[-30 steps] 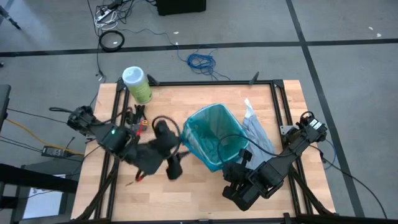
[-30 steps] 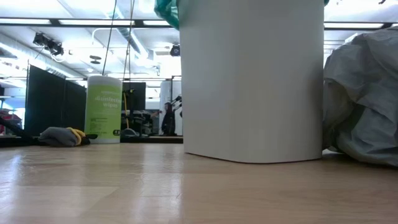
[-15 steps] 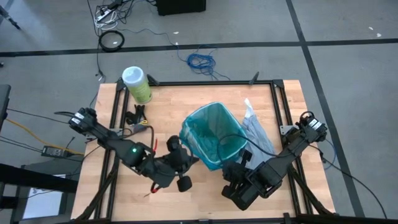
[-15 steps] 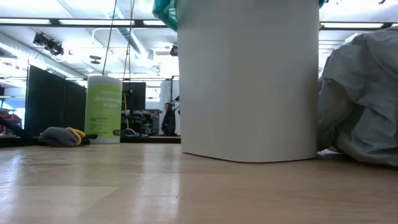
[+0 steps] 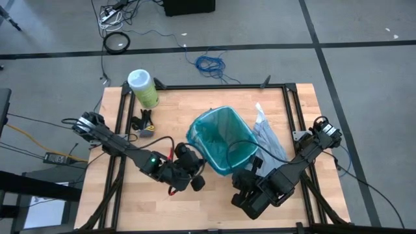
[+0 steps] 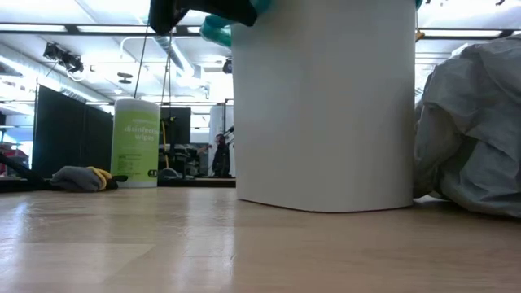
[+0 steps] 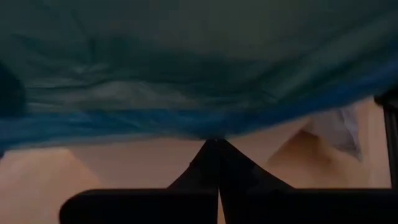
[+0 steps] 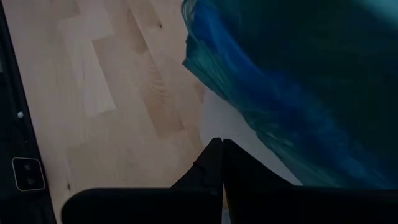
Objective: Place trash/remove bag and relplace
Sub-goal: Put the new blue trash bag into the trash bin
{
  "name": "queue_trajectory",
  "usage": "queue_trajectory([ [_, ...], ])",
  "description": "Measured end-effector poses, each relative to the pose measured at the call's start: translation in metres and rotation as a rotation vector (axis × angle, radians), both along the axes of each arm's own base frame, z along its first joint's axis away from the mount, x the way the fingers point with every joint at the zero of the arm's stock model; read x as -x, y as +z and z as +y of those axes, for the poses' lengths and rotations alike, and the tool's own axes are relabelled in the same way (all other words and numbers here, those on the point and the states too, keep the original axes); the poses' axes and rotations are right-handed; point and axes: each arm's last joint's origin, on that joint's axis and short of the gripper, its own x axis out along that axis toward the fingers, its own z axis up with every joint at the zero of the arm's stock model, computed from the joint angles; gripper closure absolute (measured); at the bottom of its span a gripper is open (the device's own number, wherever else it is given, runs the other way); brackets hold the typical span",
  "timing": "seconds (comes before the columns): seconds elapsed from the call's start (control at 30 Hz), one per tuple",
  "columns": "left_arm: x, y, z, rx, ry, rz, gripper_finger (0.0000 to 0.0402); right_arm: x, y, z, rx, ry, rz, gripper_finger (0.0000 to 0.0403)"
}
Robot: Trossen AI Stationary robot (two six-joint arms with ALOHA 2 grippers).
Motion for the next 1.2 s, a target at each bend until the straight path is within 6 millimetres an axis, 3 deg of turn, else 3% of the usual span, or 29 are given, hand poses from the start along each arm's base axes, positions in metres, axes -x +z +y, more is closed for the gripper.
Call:
queue_trajectory([
  [0.3, -0.001, -0.016, 0.011, 0.026, 0.003, 0.019, 0.0398, -0.002, -0.001, -0.001, -0.022, 0.031, 0.038, 0.0403],
  [0.43, 0.004, -0.003, -0.001, 0.046, -0.096, 0.003, 0.0399, 0.010, 0.007, 0.027, -0.170, 0.135, -0.007, 0.0403],
  [0.57, 0.009, 0.003, -0.006, 0.018, -0.139, -0.001, 0.0399, 0.026, 0.038, 0.055, -0.337, 0.281, -0.214, 0.0403],
  [0.67, 0.007, 0.003, -0.006, 0.021, -0.133, -0.008, 0.0400, 0.027, 0.056, 0.047, -0.245, 0.196, -0.393, 0.0403],
  [0.77, 0.006, 0.014, -0.011, 0.030, -0.159, -0.104, 0.0400, 0.023, 0.060, 0.028, -0.082, 0.084, -0.444, 0.0403],
  [0.93, 0.007, 0.039, -0.019, 0.007, -0.300, -0.252, 0.0400, 0.010, 0.050, 0.006, -0.035, 0.066, -0.325, 0.0403],
  [1.2, 0.010, 0.026, -0.018, 0.019, -0.298, -0.135, 0.0397, -0.006, 0.027, -0.017, 0.019, -0.010, -0.261, 0.0403],
])
